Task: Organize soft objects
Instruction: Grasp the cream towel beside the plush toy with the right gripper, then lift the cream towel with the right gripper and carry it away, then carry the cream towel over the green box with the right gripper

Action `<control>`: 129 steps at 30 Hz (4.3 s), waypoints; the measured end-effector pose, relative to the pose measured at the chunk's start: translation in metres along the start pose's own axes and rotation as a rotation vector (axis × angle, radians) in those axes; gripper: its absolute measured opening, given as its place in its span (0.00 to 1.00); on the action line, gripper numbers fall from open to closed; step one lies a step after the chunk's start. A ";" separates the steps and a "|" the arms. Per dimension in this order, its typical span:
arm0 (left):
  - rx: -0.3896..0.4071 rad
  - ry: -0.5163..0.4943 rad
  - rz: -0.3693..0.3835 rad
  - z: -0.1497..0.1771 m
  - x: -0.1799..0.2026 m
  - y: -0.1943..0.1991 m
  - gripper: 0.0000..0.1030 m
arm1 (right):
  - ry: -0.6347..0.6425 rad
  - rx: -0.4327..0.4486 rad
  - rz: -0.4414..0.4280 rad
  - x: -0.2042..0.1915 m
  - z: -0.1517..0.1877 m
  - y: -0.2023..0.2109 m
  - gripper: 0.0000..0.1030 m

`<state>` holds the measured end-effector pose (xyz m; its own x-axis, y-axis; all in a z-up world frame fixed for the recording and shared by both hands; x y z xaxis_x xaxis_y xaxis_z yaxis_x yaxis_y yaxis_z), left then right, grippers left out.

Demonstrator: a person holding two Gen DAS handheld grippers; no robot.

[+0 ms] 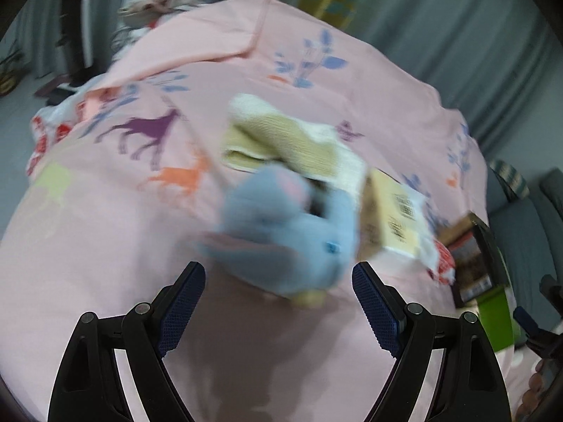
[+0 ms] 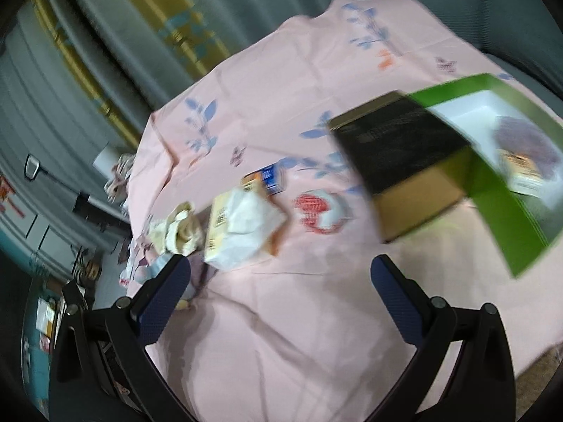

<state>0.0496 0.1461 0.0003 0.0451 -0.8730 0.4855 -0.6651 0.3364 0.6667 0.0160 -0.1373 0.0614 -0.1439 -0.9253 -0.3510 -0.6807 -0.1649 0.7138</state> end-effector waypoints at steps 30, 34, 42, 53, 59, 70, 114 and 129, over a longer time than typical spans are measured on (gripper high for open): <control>0.123 0.022 -0.042 -0.019 -0.026 0.029 0.83 | 0.228 -0.030 -0.207 -0.159 -0.044 -0.060 0.15; 0.117 -0.004 0.000 -0.016 -0.012 0.029 0.83 | 0.248 0.083 -0.194 -0.117 -0.047 0.023 0.15; 0.081 -0.064 0.097 -0.006 0.030 0.034 0.83 | 0.223 0.147 -0.104 -0.032 -0.035 0.118 0.15; -0.044 -0.084 0.169 0.039 0.064 0.041 0.83 | 0.237 -0.145 -0.179 -0.034 0.044 0.028 0.16; -0.113 -0.052 0.116 0.059 0.050 0.036 0.83 | 0.186 -0.445 -0.234 -0.054 0.102 -0.075 0.18; -0.260 -0.114 0.085 0.100 0.069 0.002 0.83 | 0.092 -0.413 -0.233 -0.032 0.091 -0.073 0.69; -0.138 -0.684 0.552 0.107 0.438 -0.024 0.48 | -0.222 0.193 -0.215 0.182 -0.074 0.095 0.35; -0.230 -0.700 0.590 0.133 0.506 -0.115 0.41 | -0.387 0.224 -0.055 0.279 -0.104 0.067 0.35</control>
<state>0.0492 -0.3811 0.0941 -0.7596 -0.5278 0.3800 -0.2709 0.7879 0.5530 0.0049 -0.4415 0.0743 -0.3326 -0.7141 -0.6160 -0.8276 -0.0922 0.5537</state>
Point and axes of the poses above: each gripper's, at about its wrist camera, not at the fingertips, and y roughly against the way its jaws point, x to its right, z to its underside, the point moved 7 cm from there along -y, roughly the way its jaws point, and after that the axes turned 7 degrees about z, right-handed, at the moved point
